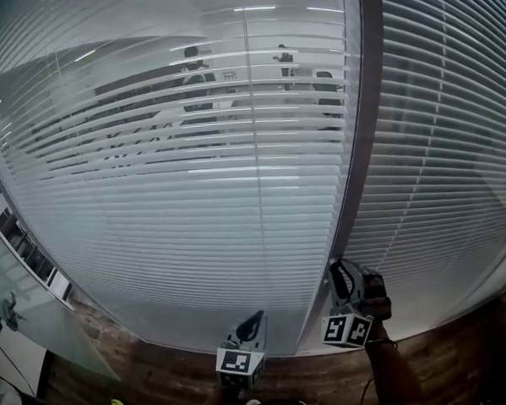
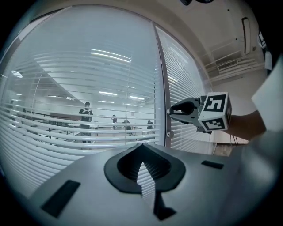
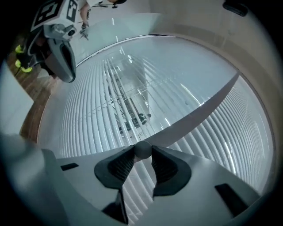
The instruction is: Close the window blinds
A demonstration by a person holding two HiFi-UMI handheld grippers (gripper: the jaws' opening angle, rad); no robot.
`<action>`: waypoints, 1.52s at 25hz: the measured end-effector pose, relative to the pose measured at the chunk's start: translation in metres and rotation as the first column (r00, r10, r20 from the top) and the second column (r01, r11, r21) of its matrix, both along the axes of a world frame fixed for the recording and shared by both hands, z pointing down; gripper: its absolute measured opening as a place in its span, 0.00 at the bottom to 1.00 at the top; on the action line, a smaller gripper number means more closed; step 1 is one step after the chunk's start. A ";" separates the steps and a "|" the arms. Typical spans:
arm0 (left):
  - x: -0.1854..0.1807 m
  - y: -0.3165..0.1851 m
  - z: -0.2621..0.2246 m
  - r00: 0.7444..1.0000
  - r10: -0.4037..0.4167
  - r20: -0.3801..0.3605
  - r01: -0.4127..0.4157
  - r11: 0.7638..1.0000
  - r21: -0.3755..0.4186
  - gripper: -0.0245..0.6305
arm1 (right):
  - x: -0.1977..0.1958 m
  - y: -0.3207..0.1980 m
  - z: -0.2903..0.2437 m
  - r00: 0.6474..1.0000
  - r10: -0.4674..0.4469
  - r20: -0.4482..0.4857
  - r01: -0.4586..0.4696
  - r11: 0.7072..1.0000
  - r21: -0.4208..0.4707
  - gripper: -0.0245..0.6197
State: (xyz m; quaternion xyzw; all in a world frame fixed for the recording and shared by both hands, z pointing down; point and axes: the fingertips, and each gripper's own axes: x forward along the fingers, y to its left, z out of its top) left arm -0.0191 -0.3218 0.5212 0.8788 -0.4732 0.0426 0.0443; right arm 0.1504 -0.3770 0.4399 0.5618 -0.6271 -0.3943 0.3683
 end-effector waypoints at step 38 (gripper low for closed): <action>0.002 0.002 -0.001 1.000 -0.005 -0.016 0.005 1.000 0.016 0.04 | 0.015 -0.001 -0.007 0.421 0.024 0.907 -0.063 0.998 0.003 0.24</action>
